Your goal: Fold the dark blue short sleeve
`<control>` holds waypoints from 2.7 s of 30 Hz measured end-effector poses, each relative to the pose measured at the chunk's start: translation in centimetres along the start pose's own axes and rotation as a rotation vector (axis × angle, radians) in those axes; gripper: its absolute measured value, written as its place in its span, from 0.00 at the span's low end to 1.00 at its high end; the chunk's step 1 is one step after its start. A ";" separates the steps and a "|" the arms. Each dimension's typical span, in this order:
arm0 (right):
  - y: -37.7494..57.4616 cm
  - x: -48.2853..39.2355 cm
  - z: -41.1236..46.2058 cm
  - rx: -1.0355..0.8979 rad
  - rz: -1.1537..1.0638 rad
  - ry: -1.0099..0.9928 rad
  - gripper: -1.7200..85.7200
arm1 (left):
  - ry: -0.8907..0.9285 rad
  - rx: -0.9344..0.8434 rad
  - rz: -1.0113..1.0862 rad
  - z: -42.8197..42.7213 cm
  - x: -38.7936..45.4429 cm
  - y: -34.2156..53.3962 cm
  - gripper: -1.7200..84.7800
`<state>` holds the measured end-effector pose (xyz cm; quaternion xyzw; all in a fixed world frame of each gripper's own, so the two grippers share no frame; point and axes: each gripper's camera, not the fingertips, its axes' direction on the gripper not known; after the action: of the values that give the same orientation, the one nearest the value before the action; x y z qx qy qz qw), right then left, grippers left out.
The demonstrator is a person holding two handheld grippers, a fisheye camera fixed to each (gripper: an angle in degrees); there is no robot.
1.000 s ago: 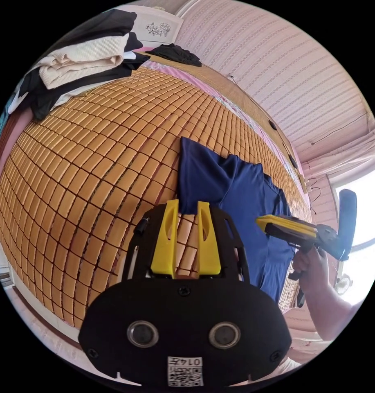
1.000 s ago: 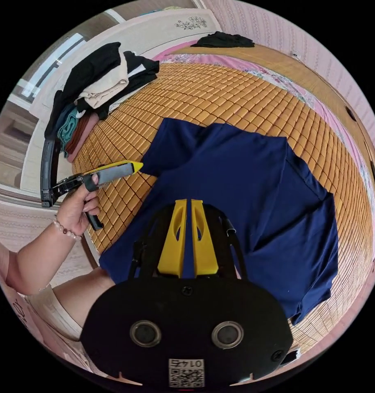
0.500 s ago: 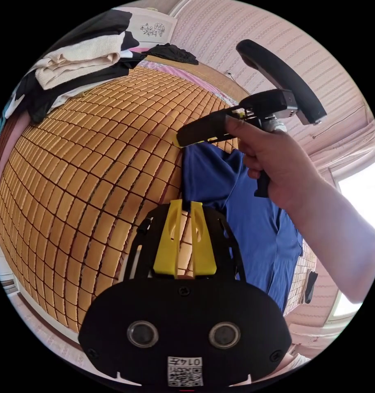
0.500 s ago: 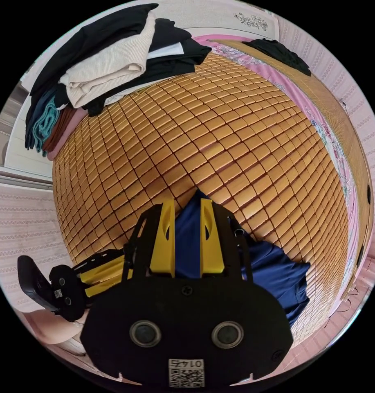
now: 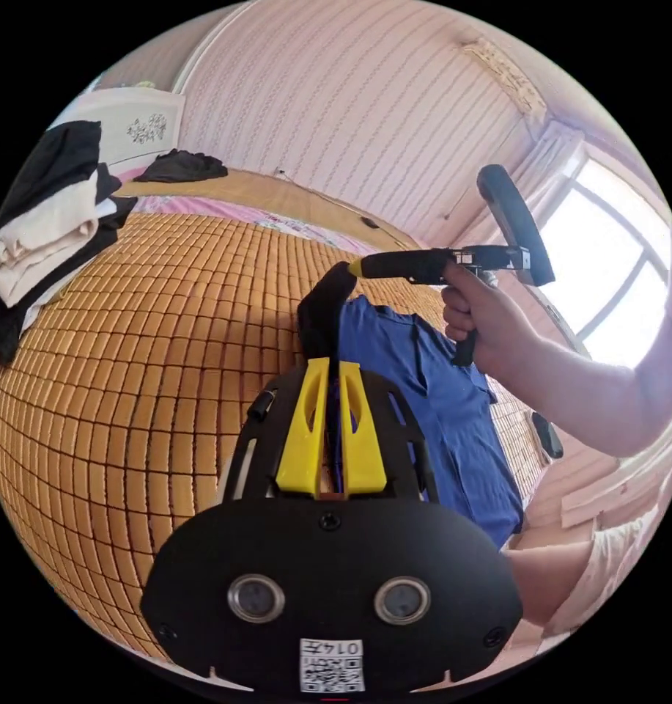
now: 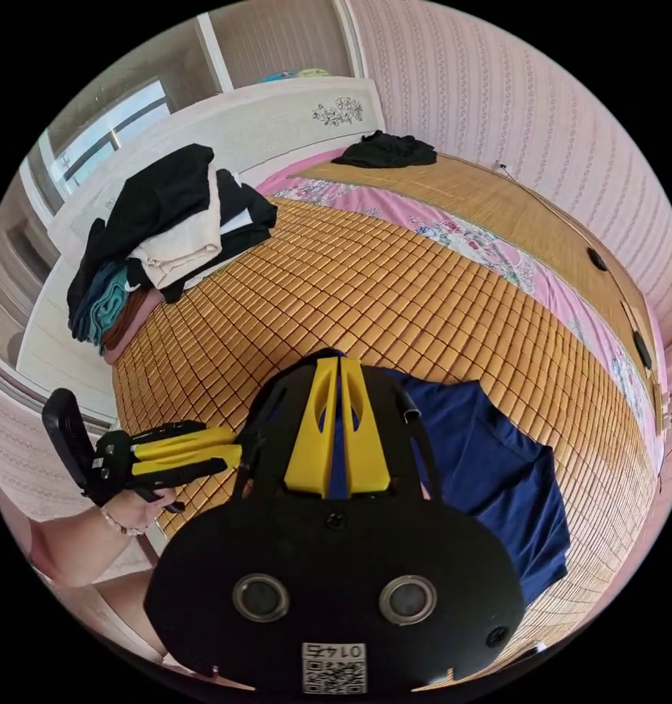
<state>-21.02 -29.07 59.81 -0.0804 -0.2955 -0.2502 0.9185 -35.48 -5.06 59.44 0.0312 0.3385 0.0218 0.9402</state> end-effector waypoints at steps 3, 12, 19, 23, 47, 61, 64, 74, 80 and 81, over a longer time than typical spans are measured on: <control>5.4 4.4 -2.5 -0.091 0.118 0.066 0.03 | 0.111 -0.078 0.027 1.9 1.8 0.3 0.09; 9.5 10.4 -2.5 -0.200 0.209 0.020 0.08 | -0.057 -0.244 0.060 8.6 4.4 -0.1 0.09; 3.8 10.2 1.9 -0.220 0.028 -0.046 0.12 | -0.135 -0.391 -0.003 14.7 4.4 -1.4 0.10; 3.0 10.5 3.3 -0.286 -0.022 -0.112 0.07 | -0.182 -0.414 -0.010 16.9 4.6 -1.8 0.03; 26.7 25.4 -18.2 -0.112 0.447 0.082 0.09 | -0.015 -0.387 0.124 27.6 13.2 -6.5 0.07; 45.8 35.5 -28.1 0.012 0.907 0.135 0.12 | 0.225 -0.562 0.533 51.6 35.5 -16.1 0.08; 47.2 36.7 -27.9 -0.006 0.929 0.061 0.10 | 0.156 -0.634 0.563 57.0 39.2 -16.4 0.09; 50.2 38.9 -29.8 0.019 0.914 0.007 0.05 | 0.006 -0.742 0.650 65.1 43.6 -15.2 0.06; 49.7 40.1 -33.2 0.098 0.840 0.024 0.04 | 0.039 -0.523 0.537 57.1 38.8 -19.2 0.02; 49.4 40.2 -33.8 0.116 0.816 0.020 0.04 | 0.042 -0.479 0.523 54.6 37.5 -19.8 0.02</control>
<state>49.12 -13.04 55.80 -0.1369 -0.2443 0.1507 0.9481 28.62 -24.86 76.18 -0.1049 0.3235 0.3410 0.8764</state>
